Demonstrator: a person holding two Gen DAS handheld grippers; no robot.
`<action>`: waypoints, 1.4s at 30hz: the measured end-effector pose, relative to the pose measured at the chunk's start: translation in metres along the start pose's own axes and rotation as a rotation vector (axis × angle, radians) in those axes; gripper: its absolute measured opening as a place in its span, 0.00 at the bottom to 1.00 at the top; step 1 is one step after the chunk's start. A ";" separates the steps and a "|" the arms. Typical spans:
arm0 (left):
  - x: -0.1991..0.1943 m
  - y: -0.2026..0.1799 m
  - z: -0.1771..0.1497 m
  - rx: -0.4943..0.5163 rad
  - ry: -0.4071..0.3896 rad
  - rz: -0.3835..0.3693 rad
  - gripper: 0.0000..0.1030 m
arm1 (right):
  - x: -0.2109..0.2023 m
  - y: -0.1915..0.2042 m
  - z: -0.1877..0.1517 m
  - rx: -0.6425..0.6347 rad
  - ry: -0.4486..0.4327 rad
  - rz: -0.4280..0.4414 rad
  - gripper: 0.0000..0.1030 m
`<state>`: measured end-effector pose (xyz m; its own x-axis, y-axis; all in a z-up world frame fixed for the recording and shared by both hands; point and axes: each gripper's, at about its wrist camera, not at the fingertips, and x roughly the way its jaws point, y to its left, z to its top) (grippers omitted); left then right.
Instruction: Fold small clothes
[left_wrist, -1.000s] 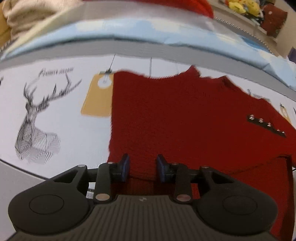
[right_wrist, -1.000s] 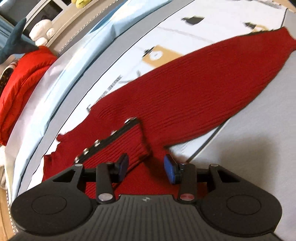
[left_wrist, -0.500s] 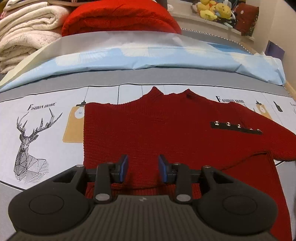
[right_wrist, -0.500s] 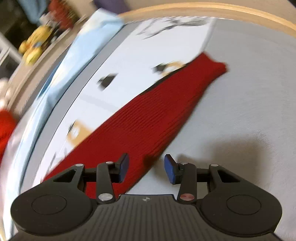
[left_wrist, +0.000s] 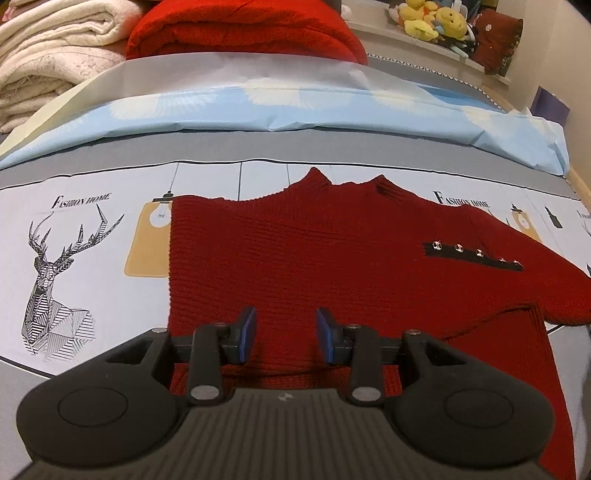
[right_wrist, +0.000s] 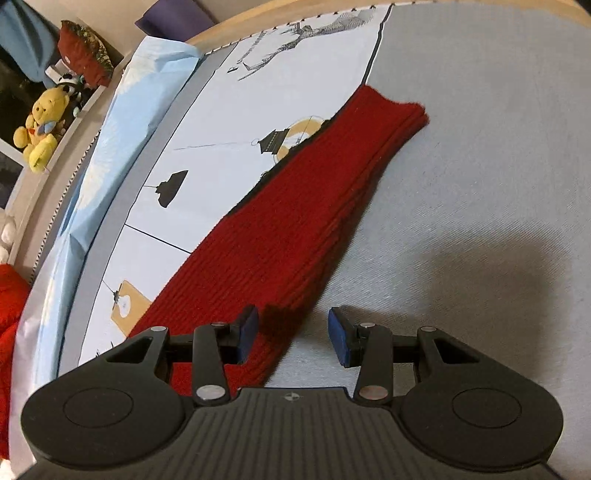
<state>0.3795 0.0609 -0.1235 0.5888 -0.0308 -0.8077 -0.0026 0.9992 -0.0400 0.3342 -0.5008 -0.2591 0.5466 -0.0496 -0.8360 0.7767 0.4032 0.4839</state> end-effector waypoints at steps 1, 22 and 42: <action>0.000 0.001 0.000 -0.002 -0.001 0.002 0.38 | 0.002 0.000 0.000 0.008 -0.007 0.003 0.36; -0.006 0.070 0.008 -0.110 0.007 0.053 0.38 | -0.119 0.217 -0.336 -1.532 -0.132 0.572 0.11; -0.001 0.082 0.014 -0.213 0.012 0.038 0.38 | -0.044 0.217 -0.295 -0.774 0.307 0.485 0.51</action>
<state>0.3897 0.1434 -0.1181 0.5749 0.0052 -0.8182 -0.1960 0.9717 -0.1316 0.3863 -0.1414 -0.1939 0.5627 0.4783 -0.6742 0.0055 0.8134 0.5817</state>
